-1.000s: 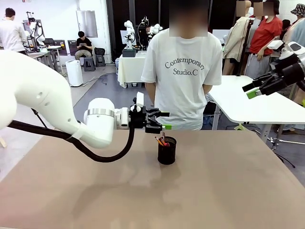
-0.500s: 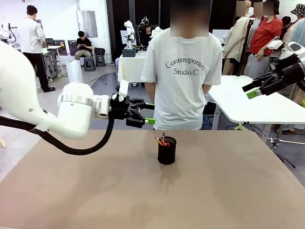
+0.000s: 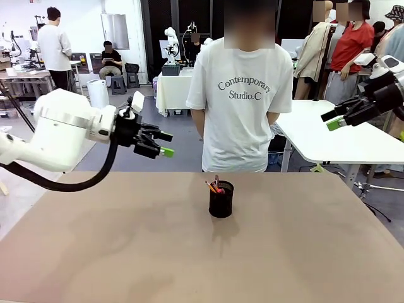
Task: Place the pens into the pen holder.
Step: Pick up a writing instrument from the table and place it into the Pen holder.
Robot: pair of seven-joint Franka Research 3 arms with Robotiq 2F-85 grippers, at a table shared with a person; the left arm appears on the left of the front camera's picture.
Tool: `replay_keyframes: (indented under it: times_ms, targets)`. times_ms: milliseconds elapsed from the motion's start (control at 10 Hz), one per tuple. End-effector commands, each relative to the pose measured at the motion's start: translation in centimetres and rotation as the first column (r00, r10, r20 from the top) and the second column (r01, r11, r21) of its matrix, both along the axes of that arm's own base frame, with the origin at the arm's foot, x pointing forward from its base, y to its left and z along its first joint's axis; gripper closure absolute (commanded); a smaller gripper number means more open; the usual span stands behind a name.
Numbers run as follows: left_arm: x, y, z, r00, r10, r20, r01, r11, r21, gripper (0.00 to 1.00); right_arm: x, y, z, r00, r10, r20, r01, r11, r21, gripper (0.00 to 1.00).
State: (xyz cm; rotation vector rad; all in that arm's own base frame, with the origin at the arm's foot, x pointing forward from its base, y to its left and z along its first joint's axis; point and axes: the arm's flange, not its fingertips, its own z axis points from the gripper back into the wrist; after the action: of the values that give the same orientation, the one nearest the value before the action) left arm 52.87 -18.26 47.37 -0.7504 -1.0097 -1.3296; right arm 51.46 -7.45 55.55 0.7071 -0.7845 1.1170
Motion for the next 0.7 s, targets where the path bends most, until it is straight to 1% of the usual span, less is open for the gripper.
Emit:
replay_keyframes:
  times_ms: [0, 100, 200, 400, 600]
  targets:
    - [-0.2, 1.4, 2.1, 0.989, -0.01, -0.149, 0.022, 0.996, 0.081, 0.0, 0.0, 0.1, 0.4, 1.0, 0.001, 0.001, -0.001, 1.0, -0.01, 0.0]
    - [0.2, 2.1, 2.6, 0.98, 0.011, -0.197, 0.013, 0.993, 0.121, 0.0, 0.0, 0.1, 0.4, 1.0, 0.001, 0.001, -0.001, 1.0, -0.01, 0.0]
    - [0.4, 2.7, 3.2, 0.976, 0.065, -0.209, -0.029, 0.985, 0.17, 0.0, 0.0, 0.1, 0.4, 1.0, 0.001, 0.001, -0.001, 1.0, -0.01, 0.0]
    - [0.8, 4.8, 4.5, 0.981, 0.108, -0.162, -0.071, 0.974, 0.216, 0.0, 0.0, 0.1, 0.4, 1.0, 0.001, 0.001, -0.001, 1.0, -0.01, 0.0]
    - [0.2, 6.5, 6.0, 0.988, 0.124, -0.089, -0.101, 0.968, 0.23, 0.0, 0.0, 0.1, 0.4, 1.0, 0.001, 0.001, -0.001, 1.0, -0.01, 0.0]
